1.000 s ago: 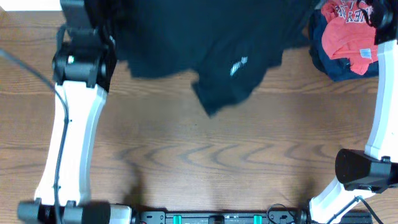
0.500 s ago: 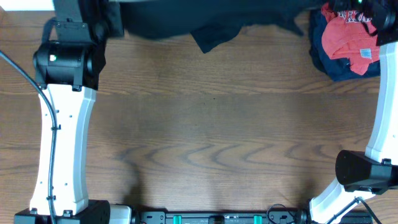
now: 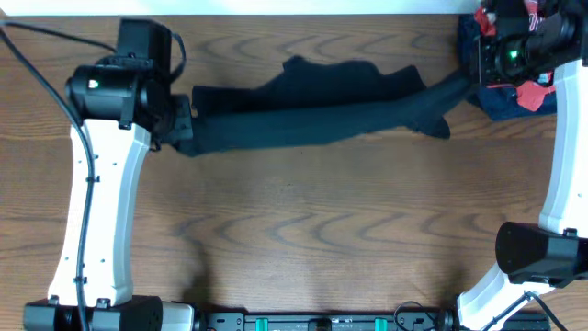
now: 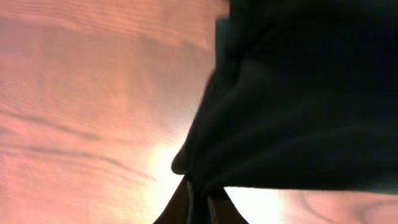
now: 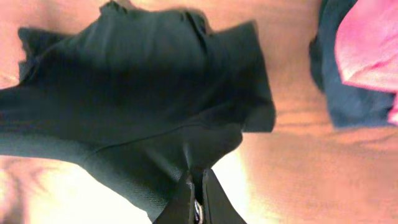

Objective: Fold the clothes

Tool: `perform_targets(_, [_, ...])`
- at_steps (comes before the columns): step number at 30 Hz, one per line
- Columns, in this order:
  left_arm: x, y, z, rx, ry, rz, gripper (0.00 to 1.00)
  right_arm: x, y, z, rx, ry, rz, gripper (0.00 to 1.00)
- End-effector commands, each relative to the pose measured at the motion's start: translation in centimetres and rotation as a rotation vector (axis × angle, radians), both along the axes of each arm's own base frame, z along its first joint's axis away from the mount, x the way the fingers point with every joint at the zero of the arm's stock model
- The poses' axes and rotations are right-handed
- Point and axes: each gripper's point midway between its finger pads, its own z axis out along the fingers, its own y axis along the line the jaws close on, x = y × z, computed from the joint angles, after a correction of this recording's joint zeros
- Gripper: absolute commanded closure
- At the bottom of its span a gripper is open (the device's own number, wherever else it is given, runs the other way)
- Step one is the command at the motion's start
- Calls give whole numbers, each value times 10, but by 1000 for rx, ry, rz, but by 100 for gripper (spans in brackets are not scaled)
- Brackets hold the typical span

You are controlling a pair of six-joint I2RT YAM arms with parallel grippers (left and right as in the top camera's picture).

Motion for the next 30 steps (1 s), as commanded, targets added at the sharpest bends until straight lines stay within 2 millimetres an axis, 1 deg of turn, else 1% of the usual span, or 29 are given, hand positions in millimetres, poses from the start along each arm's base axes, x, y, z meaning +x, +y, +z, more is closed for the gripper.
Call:
perform_targets(1, [-12, -12, -20, -90, 69, 28, 94, -12, -2, -2, 8, 33, -9, 98])
perform_targets(2, [-16, -13, -26, -99, 93, 27, 94, -15, -3, -5, 4, 53, -16, 98])
perform_targets(4, [-23, -13, -32, -96, 118, 32, 94, -20, -7, -9, -19, 75, -29, 98])
perform_targets(6, [-29, -12, -33, -96, 129, 36, 94, -25, -10, -10, -34, 85, -51, 98])
perform_targets(9, [-39, -11, -26, -99, 121, 47, 94, -37, -14, -7, -53, 84, -80, 98])
perform_targets(13, [-53, -10, -12, -114, 76, 86, 94, -61, -17, -6, -64, 76, -138, 98])
perform_targets(16, [-70, -9, -11, -122, 65, 109, 94, -83, -15, -20, -49, 99, -170, 98])
perform_targets(18, [-81, -10, -16, -134, 75, 130, 94, -96, -14, -33, -43, 130, -182, 98])
perform_targets(20, [-96, -16, -29, -176, 117, 133, 94, -114, -13, -53, -41, 179, -192, 98])
perform_targets(21, [-101, -19, -35, -190, 136, 131, 94, -119, -12, -58, -40, 192, -194, 99])
perform_targets(24, [-120, -25, -57, -224, 222, 135, 94, -137, -11, -78, -35, 244, -213, 99])
perform_targets(25, [-128, -27, -68, -233, 263, 139, 94, -145, -10, -87, -32, 271, -217, 99])
perform_targets(30, [-148, -33, -96, -261, 370, 150, 93, -163, -8, -112, -32, 355, -218, 99])
